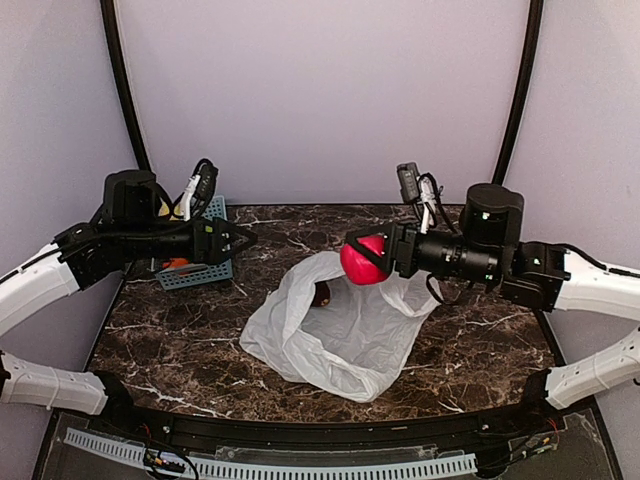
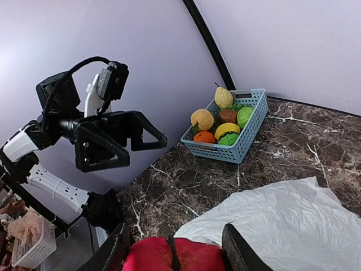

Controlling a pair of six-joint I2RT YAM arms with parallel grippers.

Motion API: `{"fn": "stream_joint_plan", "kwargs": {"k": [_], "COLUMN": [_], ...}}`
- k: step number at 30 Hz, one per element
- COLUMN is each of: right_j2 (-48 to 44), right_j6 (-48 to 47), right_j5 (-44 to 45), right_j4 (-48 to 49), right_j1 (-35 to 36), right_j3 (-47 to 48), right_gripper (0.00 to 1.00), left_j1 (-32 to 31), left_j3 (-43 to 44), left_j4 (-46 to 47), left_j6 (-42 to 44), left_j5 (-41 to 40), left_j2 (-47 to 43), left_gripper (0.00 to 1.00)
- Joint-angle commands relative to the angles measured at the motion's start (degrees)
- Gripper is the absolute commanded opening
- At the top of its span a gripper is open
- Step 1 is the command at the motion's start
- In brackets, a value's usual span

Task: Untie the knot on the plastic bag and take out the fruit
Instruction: Pass from the right arm to the left

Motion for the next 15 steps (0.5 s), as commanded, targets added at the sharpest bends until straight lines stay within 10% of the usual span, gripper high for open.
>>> {"fn": "stream_joint_plan", "kwargs": {"k": [1,8,15], "right_j2": [3.73,10.07,13.52], "right_j6": [-1.03,-0.39,0.78], "right_j5": [-4.44,-5.74,-6.43], "right_j4": [6.94,12.33,16.78], "right_j1": [0.99,2.61,4.09], "right_j3": [3.49,7.68,9.33], "right_gripper": [0.25,0.25,0.25], "left_j1": [-8.15,-13.97,-14.84], "left_j3": [-0.16,-5.62,-6.03], "left_j4": [5.61,28.60,30.81], "left_j6": [-4.63,-14.77,-16.77], "left_j5": [6.26,11.52,11.90], "left_j2": [0.77,3.65,5.59], "left_gripper": [0.84,0.85,0.86]}}
